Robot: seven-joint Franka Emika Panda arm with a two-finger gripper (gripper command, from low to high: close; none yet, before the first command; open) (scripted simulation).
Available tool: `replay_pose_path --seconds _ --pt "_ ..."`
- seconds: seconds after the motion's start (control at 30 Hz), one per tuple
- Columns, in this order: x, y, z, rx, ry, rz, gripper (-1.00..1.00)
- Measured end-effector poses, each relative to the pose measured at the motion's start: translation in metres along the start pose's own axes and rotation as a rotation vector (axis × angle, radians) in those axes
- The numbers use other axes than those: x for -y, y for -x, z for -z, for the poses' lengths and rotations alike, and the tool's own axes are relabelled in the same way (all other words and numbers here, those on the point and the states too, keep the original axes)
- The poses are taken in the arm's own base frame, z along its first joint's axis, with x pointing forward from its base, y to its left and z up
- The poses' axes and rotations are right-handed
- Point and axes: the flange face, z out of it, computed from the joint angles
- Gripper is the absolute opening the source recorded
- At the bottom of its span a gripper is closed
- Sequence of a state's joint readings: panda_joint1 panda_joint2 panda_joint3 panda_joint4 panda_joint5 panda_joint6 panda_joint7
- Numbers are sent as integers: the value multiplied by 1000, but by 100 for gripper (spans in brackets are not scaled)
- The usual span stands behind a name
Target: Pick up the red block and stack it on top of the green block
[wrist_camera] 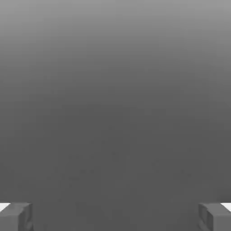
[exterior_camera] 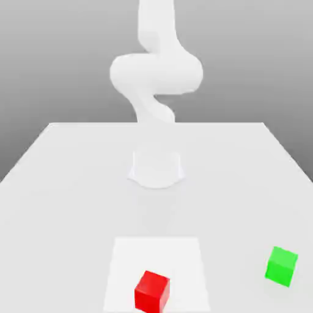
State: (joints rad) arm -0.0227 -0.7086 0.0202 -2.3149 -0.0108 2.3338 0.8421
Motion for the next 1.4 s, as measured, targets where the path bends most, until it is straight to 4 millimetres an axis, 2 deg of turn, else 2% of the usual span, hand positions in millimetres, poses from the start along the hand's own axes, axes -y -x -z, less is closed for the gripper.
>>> replay_pose_path --seconds 0.1,0.23,0.5,0.7,0.83,0.9,0.97,1.0,1.23,1.4 --pt "-3 4 -62 43 83 -39 0" --pt "-16 16 -140 100 186 -89 0" --pt "-70 59 -279 222 379 -193 0" --pt "-127 110 -364 323 515 -279 0" --pt "-166 151 -409 391 594 -333 0" --pt "-181 165 -429 401 606 -342 0" --pt "-194 178 -448 403 609 -344 0" --pt "-200 184 -457 403 609 -344 -100" --pt "-201 185 -458 403 609 -345 -100" --pt "-172 164 -418 405 608 -340 -100"
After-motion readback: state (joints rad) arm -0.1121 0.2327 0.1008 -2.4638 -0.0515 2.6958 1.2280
